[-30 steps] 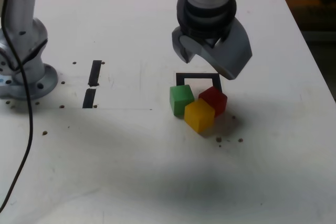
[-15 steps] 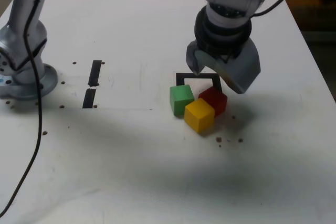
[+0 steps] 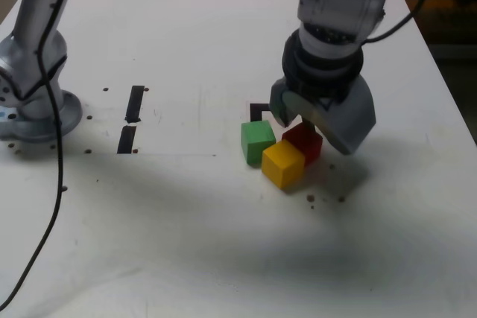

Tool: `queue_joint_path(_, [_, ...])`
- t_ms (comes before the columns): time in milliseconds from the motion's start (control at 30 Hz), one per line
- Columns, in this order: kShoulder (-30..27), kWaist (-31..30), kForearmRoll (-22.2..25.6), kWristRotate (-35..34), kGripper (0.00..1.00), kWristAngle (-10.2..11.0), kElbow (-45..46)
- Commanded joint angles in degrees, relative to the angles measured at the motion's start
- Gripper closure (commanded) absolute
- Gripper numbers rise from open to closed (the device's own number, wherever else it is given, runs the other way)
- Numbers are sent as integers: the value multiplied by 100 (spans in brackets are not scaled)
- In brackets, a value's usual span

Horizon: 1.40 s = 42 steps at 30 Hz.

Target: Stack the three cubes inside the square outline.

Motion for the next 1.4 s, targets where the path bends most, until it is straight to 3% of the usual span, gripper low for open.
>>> queue_joint_path(0, [43, -39, -30, -27, 6, -29, 9])
queue_joint_path(333, [97, -161, -246, -262, 12, -115, 275])
queue_joint_path(467, [80, -162, -277, -413, 28, -145, 343])
queue_joint_path(667, [60, -177, -387, -594, 72, -155, 305])
queue_joint_path(767, [52, -192, -438, -620, 84, -206, 298])
queue_joint_path(1100, [-34, -196, -232, -779, 95, -336, 116])
queue_joint_path(1367, [-383, -127, 782, -1092, 98, -112, -610])
